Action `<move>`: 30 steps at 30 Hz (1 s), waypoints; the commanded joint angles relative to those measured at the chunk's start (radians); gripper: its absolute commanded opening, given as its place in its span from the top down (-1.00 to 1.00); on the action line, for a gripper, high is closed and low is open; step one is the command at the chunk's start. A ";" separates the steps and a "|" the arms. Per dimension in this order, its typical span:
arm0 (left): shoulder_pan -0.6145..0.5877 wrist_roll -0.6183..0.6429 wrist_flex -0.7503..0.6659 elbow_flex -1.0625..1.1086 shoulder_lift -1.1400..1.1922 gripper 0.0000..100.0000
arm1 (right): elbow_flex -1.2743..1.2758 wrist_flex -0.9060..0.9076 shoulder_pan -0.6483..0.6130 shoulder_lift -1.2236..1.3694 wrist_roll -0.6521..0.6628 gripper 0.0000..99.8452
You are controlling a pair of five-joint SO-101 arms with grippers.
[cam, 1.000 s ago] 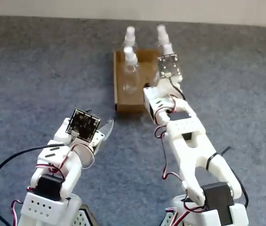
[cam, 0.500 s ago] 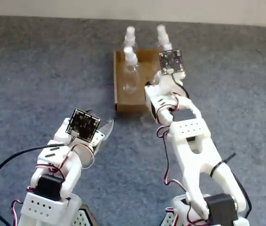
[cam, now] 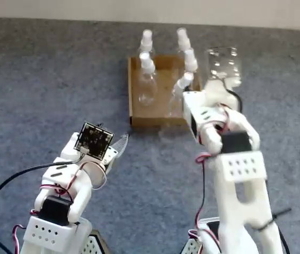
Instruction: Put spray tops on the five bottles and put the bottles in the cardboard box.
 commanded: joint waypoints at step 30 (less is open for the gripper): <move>-0.444 -0.012 0.092 0.286 -0.013 0.69 | 1.242 0.041 0.073 -1.089 0.321 0.95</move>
